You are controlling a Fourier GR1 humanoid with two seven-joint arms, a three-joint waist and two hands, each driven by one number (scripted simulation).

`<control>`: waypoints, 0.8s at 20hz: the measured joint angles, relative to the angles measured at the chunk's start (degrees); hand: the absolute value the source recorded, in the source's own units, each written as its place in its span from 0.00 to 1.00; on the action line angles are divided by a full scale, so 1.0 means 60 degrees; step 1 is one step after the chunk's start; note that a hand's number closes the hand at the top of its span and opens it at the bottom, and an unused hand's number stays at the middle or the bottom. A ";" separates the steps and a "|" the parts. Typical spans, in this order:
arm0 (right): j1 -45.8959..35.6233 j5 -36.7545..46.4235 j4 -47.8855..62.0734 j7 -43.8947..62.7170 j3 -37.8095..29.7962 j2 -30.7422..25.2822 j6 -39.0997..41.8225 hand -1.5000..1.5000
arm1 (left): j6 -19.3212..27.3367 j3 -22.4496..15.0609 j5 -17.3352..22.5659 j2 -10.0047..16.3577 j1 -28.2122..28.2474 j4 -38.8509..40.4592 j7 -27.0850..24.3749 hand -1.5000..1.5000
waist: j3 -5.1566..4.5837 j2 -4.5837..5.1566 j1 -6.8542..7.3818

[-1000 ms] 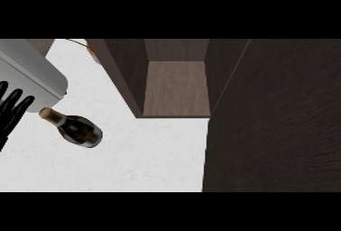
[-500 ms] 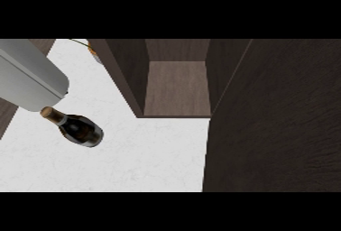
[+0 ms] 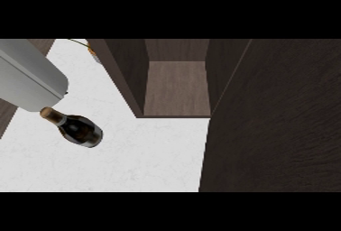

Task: Pick up the wine, place it into the cabinet and close the cabinet

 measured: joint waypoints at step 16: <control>-0.1984 0.0351 -0.0098 0.2045 -0.0022 -0.0111 -0.0769 0.00 | 0.0514 -0.0527 -0.1930 -0.0838 -0.1155 0.1129 -0.0074 0.00 | -0.0002 0.0003 -0.0074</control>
